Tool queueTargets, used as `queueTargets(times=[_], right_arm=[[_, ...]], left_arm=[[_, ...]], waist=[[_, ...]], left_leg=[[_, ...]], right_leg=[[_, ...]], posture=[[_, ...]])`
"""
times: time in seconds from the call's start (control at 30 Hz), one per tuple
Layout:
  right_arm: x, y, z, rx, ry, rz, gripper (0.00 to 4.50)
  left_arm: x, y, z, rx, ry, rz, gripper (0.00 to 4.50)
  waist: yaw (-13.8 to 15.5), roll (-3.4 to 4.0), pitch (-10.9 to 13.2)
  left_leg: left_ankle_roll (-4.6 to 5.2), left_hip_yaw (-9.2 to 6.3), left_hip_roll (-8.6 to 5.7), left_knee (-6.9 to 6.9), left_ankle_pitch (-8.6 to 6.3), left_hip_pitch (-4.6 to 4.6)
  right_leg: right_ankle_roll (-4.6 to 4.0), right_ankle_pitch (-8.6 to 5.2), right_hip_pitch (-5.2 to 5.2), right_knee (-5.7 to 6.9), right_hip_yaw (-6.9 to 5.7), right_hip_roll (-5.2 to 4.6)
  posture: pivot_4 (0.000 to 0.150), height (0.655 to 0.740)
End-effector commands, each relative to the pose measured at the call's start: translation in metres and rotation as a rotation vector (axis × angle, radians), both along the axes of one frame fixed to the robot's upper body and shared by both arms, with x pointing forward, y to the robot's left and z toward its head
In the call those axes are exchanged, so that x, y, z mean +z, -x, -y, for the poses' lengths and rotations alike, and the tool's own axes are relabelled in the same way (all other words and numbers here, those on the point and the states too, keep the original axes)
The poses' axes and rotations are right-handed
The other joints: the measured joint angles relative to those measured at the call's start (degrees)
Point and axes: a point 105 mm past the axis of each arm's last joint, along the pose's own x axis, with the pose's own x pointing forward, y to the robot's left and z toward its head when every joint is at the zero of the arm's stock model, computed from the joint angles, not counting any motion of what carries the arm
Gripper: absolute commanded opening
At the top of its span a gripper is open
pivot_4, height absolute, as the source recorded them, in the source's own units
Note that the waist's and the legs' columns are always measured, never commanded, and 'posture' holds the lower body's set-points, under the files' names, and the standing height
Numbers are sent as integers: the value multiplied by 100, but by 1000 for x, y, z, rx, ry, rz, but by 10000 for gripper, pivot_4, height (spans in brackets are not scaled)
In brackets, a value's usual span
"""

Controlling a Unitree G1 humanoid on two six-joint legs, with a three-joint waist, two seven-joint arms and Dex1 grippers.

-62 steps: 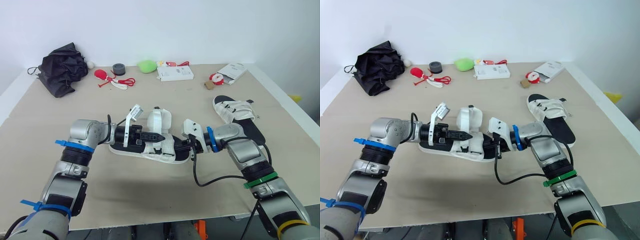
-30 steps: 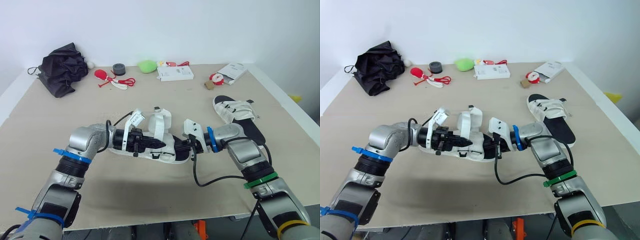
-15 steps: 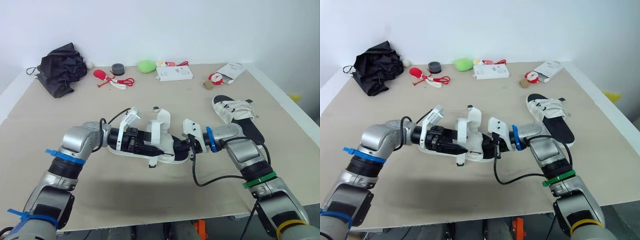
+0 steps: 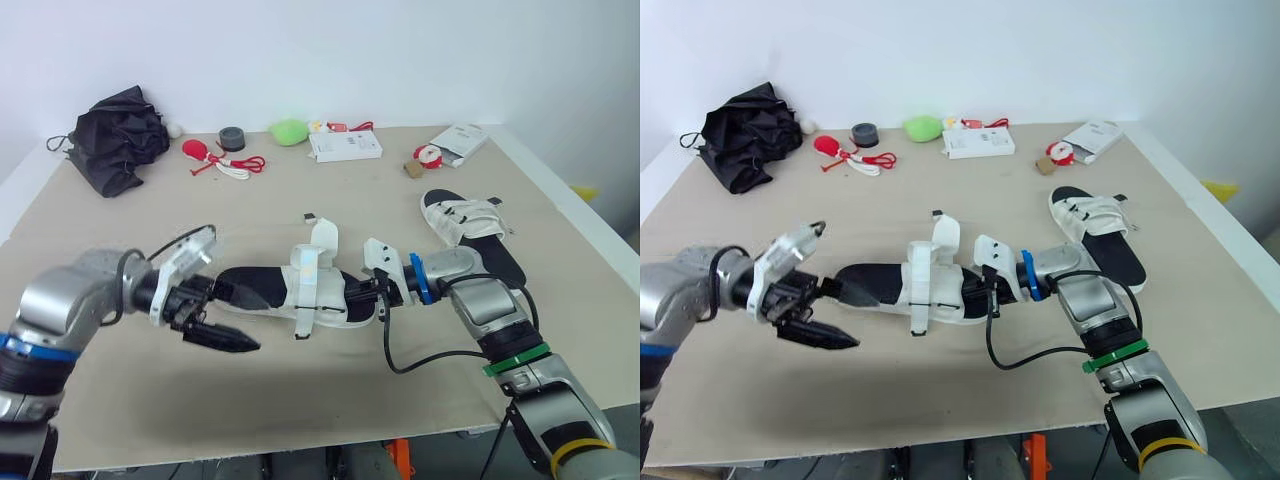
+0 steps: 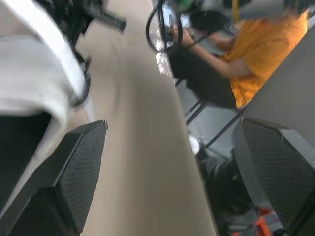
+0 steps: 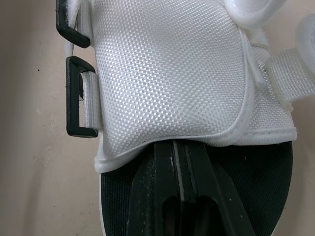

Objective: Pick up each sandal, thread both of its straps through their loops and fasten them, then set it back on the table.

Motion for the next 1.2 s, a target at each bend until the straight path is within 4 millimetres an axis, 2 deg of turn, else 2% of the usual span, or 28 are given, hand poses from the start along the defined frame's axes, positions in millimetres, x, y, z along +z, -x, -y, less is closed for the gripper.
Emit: queueTargets(times=[0.03, 0.1, 0.27, 0.5, 0.73, 0.83, 0.9, 0.93, 1.03, 1.07, 1.1, 1.2], right_arm=[[-29, 2, 9, -45, 86, -76, 0], [-29, 2, 8, -44, 86, -76, 0], [-28, 3, 10, -45, 88, -77, 0], [-27, 3, 11, -50, 89, -77, 0], [-28, 4, 11, -53, 89, -77, 0], [-28, 4, 10, -53, 87, -77, 0], [-28, 4, 10, -53, 86, -75, 0], [-28, 4, 9, -53, 85, -75, 0], [-28, 3, 9, -53, 84, -74, 0], [-27, 3, 9, -54, 84, -73, 0], [-27, 3, 10, -54, 83, -72, 0], [-27, 2, 10, -57, 84, -68, 0]], left_arm=[[-9, -9, 10, 76, 24, 122, 44632], [-20, -16, 16, 145, 32, 156, 44632], [-42, -10, 37, 185, 54, 194, 44632], [-47, -14, 45, 252, 74, 148, 44632], [-49, -15, 58, 277, 89, 20, 44632], [-50, -12, 58, 256, 71, -22, 35686], [-52, -10, 57, 245, 56, -51, 26660], [-53, -9, 56, 243, 51, -63, 19788], [-52, -9, 57, 240, 50, -70, 8147], [-52, -9, 56, 240, 46, -80, 2606], [-53, -9, 56, 241, 43, -88, 570], [-48, -5, 55, 223, 52, -138, 570]], waist=[[3, -1, 0], [3, -1, 0], [-5, 0, -1], [-5, 0, -1], [0, 0, -1], [-1, 1, -1], [-4, 0, -1], [-5, 0, -1], [-5, 0, -1], [-5, 0, -1], [-5, 0, -1], [-5, 0, -1]], left_leg=[[-2, -1, 0, 0, -1, 1], [-5, -1, 0, 0, -3, 1], [1, 3, 2, -9, 0, -1], [1, 3, 4, -8, 1, -2], [3, 4, 3, -4, 2, -2], [3, 3, 2, -4, 2, -2], [3, 3, 3, -4, 2, -2], [3, 3, 3, -4, 2, -2], [3, 3, 3, -4, 2, -2], [3, 3, 3, -4, 2, -2], [3, 3, 3, -4, 2, -2], [3, 2, 3, -4, 2, -2]], right_leg=[[0, 0, 1, -1, -2, -3], [2, 1, 1, -2, -3, -6], [0, 1, 16, -2, -5, -4], [-1, 1, 15, -2, -9, -3], [5, 3, 18, -2, -13, -3], [5, 4, 18, -2, -14, -2], [4, 3, 18, -2, -12, 1], [2, 2, 18, -2, -12, 2], [2, 2, 18, -2, -11, 2], [3, 2, 17, -2, -11, 1], [3, 2, 18, -2, -11, 1], [3, 2, 17, -2, -11, 1]], posture=[[1500, 7400], [1500, 7400], [1500, 7400], [1500, 7400], [1500, 7400], [1500, 7400], [1500, 7400], [1500, 7400], [1500, 7400], [1500, 7400], [1500, 7400], [1500, 7400]])
